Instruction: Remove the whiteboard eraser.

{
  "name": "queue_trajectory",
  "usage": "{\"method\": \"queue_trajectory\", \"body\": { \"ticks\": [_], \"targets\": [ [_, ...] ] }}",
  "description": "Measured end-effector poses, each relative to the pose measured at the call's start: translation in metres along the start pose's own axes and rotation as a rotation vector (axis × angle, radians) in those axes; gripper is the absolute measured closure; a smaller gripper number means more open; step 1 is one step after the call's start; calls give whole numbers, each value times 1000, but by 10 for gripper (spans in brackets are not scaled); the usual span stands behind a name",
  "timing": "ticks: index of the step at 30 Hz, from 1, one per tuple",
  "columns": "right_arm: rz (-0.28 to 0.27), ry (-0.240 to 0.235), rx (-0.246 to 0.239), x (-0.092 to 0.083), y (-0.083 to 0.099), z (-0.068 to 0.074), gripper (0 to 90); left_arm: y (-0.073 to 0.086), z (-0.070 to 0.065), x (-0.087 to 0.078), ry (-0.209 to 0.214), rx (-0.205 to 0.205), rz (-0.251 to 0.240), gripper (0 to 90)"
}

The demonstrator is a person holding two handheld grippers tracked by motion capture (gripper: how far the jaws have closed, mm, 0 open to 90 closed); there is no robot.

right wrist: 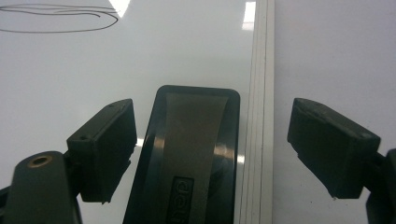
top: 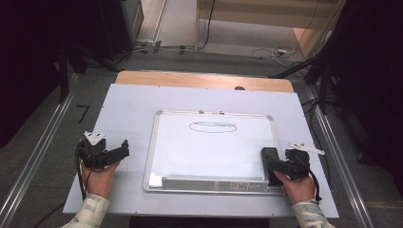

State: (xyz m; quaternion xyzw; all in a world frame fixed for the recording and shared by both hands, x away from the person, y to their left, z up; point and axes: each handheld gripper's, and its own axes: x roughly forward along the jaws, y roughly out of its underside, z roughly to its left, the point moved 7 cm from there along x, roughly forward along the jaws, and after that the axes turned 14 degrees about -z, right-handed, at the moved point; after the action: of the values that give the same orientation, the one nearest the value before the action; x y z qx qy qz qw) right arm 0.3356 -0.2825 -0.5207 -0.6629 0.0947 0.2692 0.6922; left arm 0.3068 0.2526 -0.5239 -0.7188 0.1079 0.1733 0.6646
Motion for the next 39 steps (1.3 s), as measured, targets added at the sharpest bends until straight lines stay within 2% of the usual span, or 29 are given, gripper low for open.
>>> {"method": "queue_trajectory", "body": {
  "ticks": [3, 7, 13, 21, 26, 39],
  "targets": [
    [3, 1, 15, 0, 0, -1, 159, 0, 0, 0, 1, 0, 0, 46],
    [18, 9, 6, 2, 3, 1, 161, 0, -1, 1, 2, 2, 1, 46],
    [27, 13, -33, 5, 7, 4, 212, 1, -1, 1, 1, 3, 5, 46],
    [74, 16, -30, 9, 13, 7, 252, 1, 0, 1, 0, -2, 9, 47],
    [84, 16, -47, 11, 14, 10, 298, 1, 0, 2, 2, -5, 9, 46],
    [106, 19, -55, 14, 16, 12, 326, 4, 4, 6, -1, -17, 17, 46]
  ]
}}
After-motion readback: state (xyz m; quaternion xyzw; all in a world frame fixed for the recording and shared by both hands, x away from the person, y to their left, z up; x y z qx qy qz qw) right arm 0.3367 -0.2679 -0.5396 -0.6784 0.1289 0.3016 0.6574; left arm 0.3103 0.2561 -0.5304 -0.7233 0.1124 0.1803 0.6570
